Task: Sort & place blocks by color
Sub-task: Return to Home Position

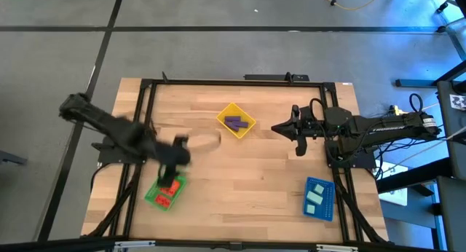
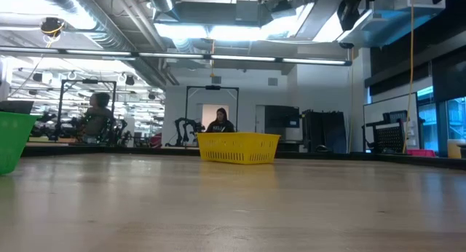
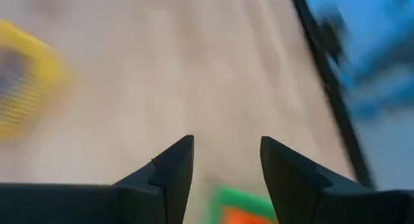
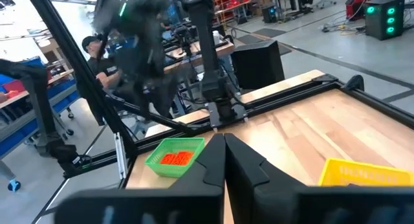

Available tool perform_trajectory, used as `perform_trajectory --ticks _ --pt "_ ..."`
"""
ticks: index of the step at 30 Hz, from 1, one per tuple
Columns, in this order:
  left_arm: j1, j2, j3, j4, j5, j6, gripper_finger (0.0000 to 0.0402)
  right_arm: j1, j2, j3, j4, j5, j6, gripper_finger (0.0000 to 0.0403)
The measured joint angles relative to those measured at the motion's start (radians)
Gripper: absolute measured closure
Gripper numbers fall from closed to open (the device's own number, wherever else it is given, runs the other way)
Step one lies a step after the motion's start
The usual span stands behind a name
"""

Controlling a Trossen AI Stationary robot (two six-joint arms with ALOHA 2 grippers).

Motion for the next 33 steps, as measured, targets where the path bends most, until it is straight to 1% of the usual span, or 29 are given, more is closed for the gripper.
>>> perform_trajectory --ticks 4,6,7,10,13,14,16,17,18,21,23,25,27,29,33 --pt "0.188 -0.076 0.114 0.015 -0.136 0.163 0.0246 0.0 0.0 0.0 0.0 -0.001 0.0 0.0396" --pt "0.277 -0.108 0.153 0.065 -0.179 0.232 0.0258 0.0 0.0 0.0 0.0 -0.001 0.0 0.0396" --pt "0.317 -0.125 0.159 0.113 -0.186 0.258 0.0266 0.0 0.0 0.0 0.0 -0.001 0.0 0.0397" --pt "0.412 -0.172 0.143 0.24 -0.158 0.295 0.0294 0.0 0.0 0.0 0.0 -0.001 -0.001 0.0401" --pt "0.468 -0.225 0.076 0.338 -0.114 0.291 0.0334 0.0 0.0 0.0 0.002 -0.001 -0.001 0.04" --pt "0.477 -0.242 0.04 0.371 -0.109 0.283 0.035 0.0 0.0 0.0 0.002 -0.001 -0.001 0.0399" --pt "0.483 -0.276 -0.049 0.488 -0.101 0.25 0.0384 0.0 0.0 0.0 0.002 -0.001 -0.004 0.0397" --pt "0.483 -0.299 -0.102 0.529 -0.101 0.229 0.0392 0.0 0.0 0.0 0.005 -0.001 -0.004 0.0397" --pt "0.482 -0.319 -0.153 0.579 -0.101 0.208 0.0395 0.0 0.0 0.0 0.007 -0.001 -0.004 0.0397" --pt "0.477 -0.359 -0.285 0.805 -0.12 0.146 0.0399 0.0 0.0 0.0 0.007 -0.001 -0.004 0.0397" --pt "0.466 -0.367 -0.358 0.969 -0.127 0.116 0.0401 0.0 0.0 0.0 0.007 -0.001 -0.004 0.0397" --pt "0.454 -0.365 -0.41 1.09 -0.127 0.106 0.0401 0.0 0.0 0.0 0.008 -0.001 -0.004 0.04" --pt "0.443 -0.364 -0.438 1.134 -0.132 0.099 0.0401 0.0 0.0 0.0 0.007 -0.001 -0.004 0.04" --pt "0.442 -0.364 -0.444 1.131 -0.153 0.084 0.0401 0.0 0.0 0.0 0.007 -0.001 -0.004 0.04" --pt "0.442 -0.367 -0.444 1.129 -0.153 0.081 0.0401 0.0 0.0 0.0 0.007 -0.001 -0.004 0.0401"
